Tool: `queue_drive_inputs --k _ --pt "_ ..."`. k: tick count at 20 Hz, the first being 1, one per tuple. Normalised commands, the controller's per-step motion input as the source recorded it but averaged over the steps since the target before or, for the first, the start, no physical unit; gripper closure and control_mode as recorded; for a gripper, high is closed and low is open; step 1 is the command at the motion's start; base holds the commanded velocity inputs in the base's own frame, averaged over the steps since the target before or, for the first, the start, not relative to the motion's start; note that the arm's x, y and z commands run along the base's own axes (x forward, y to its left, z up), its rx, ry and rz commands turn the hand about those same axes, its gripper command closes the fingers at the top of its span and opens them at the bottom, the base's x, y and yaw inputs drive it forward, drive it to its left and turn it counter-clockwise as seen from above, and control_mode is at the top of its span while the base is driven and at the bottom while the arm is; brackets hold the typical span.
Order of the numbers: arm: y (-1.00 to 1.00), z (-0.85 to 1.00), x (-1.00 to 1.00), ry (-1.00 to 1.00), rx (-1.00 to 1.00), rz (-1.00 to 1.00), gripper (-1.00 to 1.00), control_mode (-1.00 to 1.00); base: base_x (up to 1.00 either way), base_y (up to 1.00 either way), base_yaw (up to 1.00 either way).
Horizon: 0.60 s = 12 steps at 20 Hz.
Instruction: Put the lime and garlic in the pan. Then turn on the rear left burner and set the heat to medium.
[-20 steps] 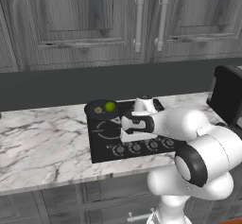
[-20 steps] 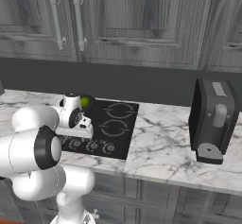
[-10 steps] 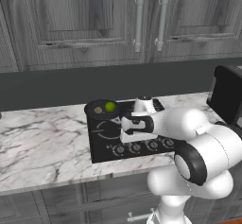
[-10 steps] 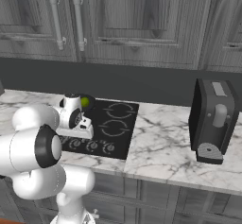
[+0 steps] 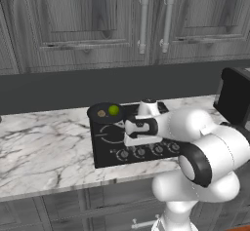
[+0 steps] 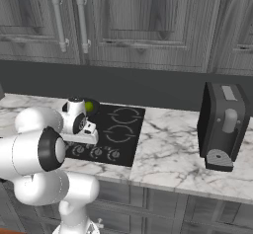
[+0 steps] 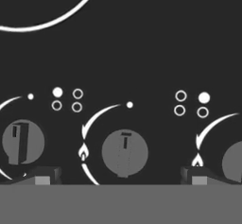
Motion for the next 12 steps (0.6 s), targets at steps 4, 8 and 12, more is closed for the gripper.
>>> queue_drive_inputs --k 4,8,12 --pt "0.00 0.00 0.07 0.00 0.00 0.00 -1.00 -1.00 0.00 0.00 0.00" --pt "0.00 -0.02 0.02 0.00 0.00 0.00 -1.00 -1.00 0.00 0.00 0.00" --pt "0.00 -0.12 0.00 0.00 0.00 0.00 -1.00 -1.00 0.00 0.00 0.00"
